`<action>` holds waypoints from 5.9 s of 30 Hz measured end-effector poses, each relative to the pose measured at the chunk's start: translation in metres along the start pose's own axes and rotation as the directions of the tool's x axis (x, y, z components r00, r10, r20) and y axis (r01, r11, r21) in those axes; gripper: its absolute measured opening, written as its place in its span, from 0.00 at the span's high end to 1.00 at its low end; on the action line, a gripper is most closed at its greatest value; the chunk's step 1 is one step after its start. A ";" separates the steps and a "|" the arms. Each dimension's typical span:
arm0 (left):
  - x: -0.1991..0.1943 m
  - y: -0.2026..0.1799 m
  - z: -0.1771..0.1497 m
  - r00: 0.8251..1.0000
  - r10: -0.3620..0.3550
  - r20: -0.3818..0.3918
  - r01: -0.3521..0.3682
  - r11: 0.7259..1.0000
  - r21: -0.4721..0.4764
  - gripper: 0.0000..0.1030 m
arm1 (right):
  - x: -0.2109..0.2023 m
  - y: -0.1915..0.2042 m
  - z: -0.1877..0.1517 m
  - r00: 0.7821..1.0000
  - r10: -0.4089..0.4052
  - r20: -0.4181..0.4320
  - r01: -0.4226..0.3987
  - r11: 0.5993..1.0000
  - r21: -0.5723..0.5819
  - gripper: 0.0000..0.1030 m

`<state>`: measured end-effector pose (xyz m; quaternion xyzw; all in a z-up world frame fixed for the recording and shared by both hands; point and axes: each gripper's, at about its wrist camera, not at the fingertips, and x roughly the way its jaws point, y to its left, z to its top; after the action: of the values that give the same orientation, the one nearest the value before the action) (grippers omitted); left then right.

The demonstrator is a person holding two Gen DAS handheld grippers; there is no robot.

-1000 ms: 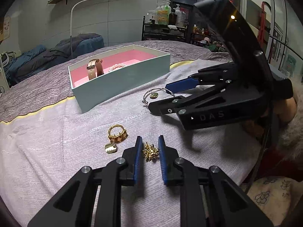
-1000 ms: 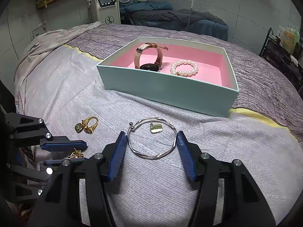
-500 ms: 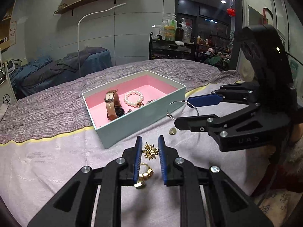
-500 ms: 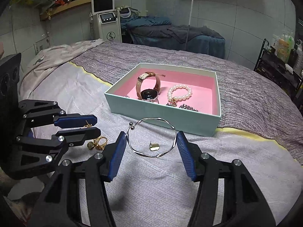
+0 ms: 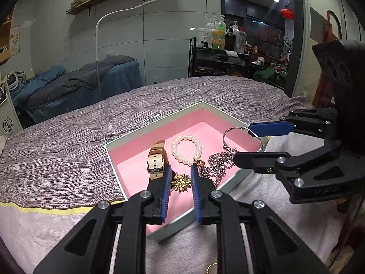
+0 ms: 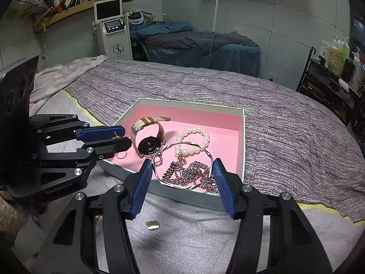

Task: Organize jewelry
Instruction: 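Carry the brooch and bangle into the pink box and open both tools, then grasp the gold ring with the left tool while the right tool grasps the gold charm, then carry the gold ring and charm into the pink box and open both tools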

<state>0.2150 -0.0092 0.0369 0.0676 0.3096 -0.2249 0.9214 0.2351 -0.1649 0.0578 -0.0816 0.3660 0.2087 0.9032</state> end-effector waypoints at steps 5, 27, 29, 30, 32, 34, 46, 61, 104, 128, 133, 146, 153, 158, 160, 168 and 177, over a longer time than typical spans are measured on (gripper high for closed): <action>0.015 0.001 0.002 1.000 0.003 -0.029 -0.002 1.000 0.025 0.84 | 0.017 -0.005 0.008 0.999 0.005 -0.041 -0.005 1.000 0.008 0.46; 0.035 0.004 0.002 0.997 0.059 -0.044 -0.057 0.997 0.052 0.41 | 0.037 -0.013 0.007 0.998 -0.042 -0.041 0.041 0.999 -0.012 0.33; 0.033 0.003 0.001 0.996 0.080 -0.034 -0.078 0.995 0.067 0.30 | 0.035 -0.014 0.006 0.998 -0.045 -0.036 0.045 0.999 -0.005 0.33; 0.032 0.002 0.001 0.996 0.085 -0.028 -0.082 0.994 0.072 0.27 | 0.034 -0.015 0.005 0.999 -0.042 -0.033 0.042 0.999 0.000 0.33; 0.029 0.002 0.000 0.996 0.083 -0.020 -0.081 0.994 0.069 0.25 | 0.030 -0.015 0.005 0.999 -0.046 -0.023 0.046 0.999 0.005 0.33; 0.026 0.001 -0.001 0.996 0.083 -0.015 -0.082 0.994 0.070 0.23 | 0.025 -0.015 0.004 0.999 -0.048 -0.014 0.048 0.999 0.005 0.33; -0.022 -0.001 -0.023 0.993 0.108 0.038 -0.109 0.993 0.048 0.14 | -0.014 -0.009 -0.014 0.999 -0.016 0.032 0.015 0.999 0.035 0.33; -0.062 -0.023 -0.092 0.999 0.044 0.005 -0.044 0.999 0.022 0.15 | -0.016 0.024 -0.076 0.996 0.038 -0.081 -0.040 0.999 -0.025 0.33; -0.035 -0.042 -0.098 0.995 -0.059 -0.075 0.060 0.998 0.004 0.79 | 0.012 0.032 -0.069 0.989 0.059 -0.136 -0.065 0.997 -0.037 0.86; -0.064 -0.030 -0.022 0.998 -0.014 0.065 0.010 0.998 0.066 0.79 | -0.070 0.013 -0.004 0.992 0.121 0.040 -0.120 0.992 -0.029 0.86; -0.042 -0.013 -0.007 0.999 0.001 0.050 -0.003 0.999 0.043 0.79 | -0.048 -0.005 0.013 0.995 0.090 0.033 -0.090 0.996 0.001 0.86; 0.010 0.005 -0.002 0.999 0.015 -0.037 -0.015 1.000 0.002 0.78 | 0.017 -0.020 0.011 0.996 0.082 -0.045 -0.079 0.995 0.060 0.86; 0.020 0.008 -0.003 0.998 0.024 -0.058 -0.024 1.000 0.008 0.78 | 0.028 -0.021 0.010 0.996 0.065 -0.053 -0.062 0.996 0.062 0.86; 0.023 0.007 -0.004 0.998 0.036 -0.054 -0.035 0.999 0.019 0.60 | 0.031 -0.020 0.008 0.997 0.060 -0.056 -0.058 0.997 0.051 0.72; 0.021 0.006 -0.005 0.998 0.043 -0.040 -0.042 0.999 0.021 0.47 | 0.031 -0.019 0.008 0.998 0.050 -0.044 -0.048 0.998 0.051 0.53; 0.014 0.004 -0.006 0.997 0.074 -0.009 -0.073 0.996 0.041 0.20 | 0.027 -0.020 0.009 0.999 0.033 -0.018 -0.032 0.998 0.062 0.50; -0.004 0.004 -0.013 0.997 0.081 0.015 -0.082 0.996 0.028 0.07 | 0.009 -0.023 0.003 1.000 0.031 0.005 -0.031 0.994 0.106 0.32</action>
<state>0.2071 -0.0004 0.0288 0.0917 0.2969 -0.1919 0.9309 0.2527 -0.1816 0.0530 -0.0273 0.3762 0.2030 0.9036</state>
